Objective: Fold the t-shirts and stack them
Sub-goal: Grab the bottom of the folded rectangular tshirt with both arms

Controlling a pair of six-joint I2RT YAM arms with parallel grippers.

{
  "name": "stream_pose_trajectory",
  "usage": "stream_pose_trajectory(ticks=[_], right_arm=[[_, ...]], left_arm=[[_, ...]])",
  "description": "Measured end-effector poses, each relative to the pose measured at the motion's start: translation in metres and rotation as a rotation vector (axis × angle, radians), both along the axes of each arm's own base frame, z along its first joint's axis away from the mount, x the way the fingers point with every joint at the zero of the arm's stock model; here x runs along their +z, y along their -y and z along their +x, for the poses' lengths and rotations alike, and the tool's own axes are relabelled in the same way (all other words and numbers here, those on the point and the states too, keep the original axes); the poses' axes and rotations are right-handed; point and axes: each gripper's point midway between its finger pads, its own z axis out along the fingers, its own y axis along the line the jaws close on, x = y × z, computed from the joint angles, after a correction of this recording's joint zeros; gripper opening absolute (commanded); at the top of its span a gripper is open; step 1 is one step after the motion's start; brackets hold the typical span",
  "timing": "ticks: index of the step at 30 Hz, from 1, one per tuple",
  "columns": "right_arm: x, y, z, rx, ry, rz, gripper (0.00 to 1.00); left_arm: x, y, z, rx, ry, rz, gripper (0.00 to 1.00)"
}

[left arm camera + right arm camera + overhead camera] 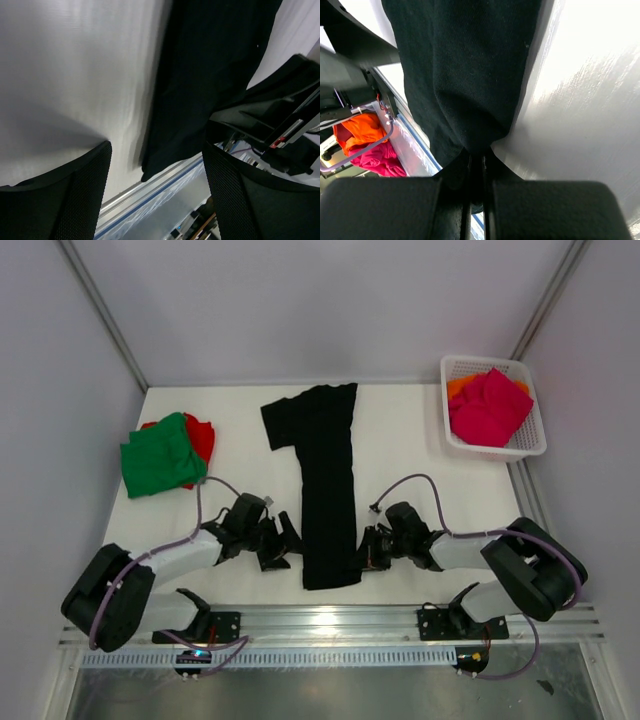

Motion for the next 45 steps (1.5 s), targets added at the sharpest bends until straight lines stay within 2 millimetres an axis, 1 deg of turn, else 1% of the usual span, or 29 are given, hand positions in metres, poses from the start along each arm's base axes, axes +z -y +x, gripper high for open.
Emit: stream_pose_trajectory(ticks=[3, 6, 11, 20, 26, 28, 29, 30, 31, 32, 33, 34, 35, 37, 45], right_arm=[[0.0, 0.0, 0.001, -0.004, 0.0, -0.001, 0.03], [0.001, 0.0, 0.002, -0.008, 0.005, -0.001, 0.03], [0.002, 0.0, 0.003, -0.013, 0.009, -0.001, 0.03], [0.003, -0.001, 0.004, -0.013, 0.008, -0.003, 0.03], [0.01, -0.006, 0.011, -0.007, 0.025, 0.004, 0.03], [0.011, -0.007, 0.012, -0.005, 0.029, 0.005, 0.03], [0.011, -0.007, 0.013, -0.003, 0.029, 0.004, 0.03], [0.011, -0.007, 0.013, -0.003, 0.03, 0.003, 0.03], [0.011, -0.007, 0.013, 0.0, 0.032, 0.002, 0.03], [0.012, -0.007, 0.013, 0.002, 0.034, 0.001, 0.03], [0.012, -0.007, 0.014, 0.004, 0.037, 0.001, 0.03], [0.012, -0.007, 0.014, 0.006, 0.038, -0.001, 0.03], [0.012, -0.007, 0.014, 0.007, 0.039, -0.002, 0.03], [0.012, -0.007, 0.013, 0.011, 0.038, -0.002, 0.03], [0.008, -0.008, 0.014, 0.019, 0.026, -0.012, 0.03]], left_arm=[[-0.001, 0.017, -0.005, -0.082, 0.005, -0.012, 0.75], [-0.001, 0.024, -0.007, -0.115, -0.003, -0.027, 0.75], [-0.001, 0.025, -0.011, -0.162, 0.002, -0.018, 0.75], [-0.003, 0.017, -0.032, -0.232, -0.029, 0.004, 0.75], [-0.005, 0.024, -0.039, -0.259, -0.048, -0.013, 0.75], [-0.005, 0.03, -0.042, -0.271, -0.068, -0.029, 0.71], [-0.006, 0.032, -0.044, -0.279, -0.075, -0.035, 0.69], [-0.006, 0.035, -0.046, -0.289, -0.083, -0.041, 0.6], [-0.008, 0.037, -0.046, -0.295, -0.086, -0.038, 0.53], [-0.01, 0.038, -0.049, -0.299, -0.097, -0.034, 0.43], [-0.013, 0.038, -0.051, -0.302, -0.108, -0.029, 0.2], [-0.016, 0.037, -0.052, -0.301, -0.12, -0.019, 0.12], [-0.022, 0.035, -0.054, -0.302, -0.127, 0.0, 0.06], [-0.025, 0.035, -0.055, -0.307, -0.141, 0.002, 0.0], [-0.025, 0.036, -0.055, -0.319, -0.137, 0.003, 0.0]])
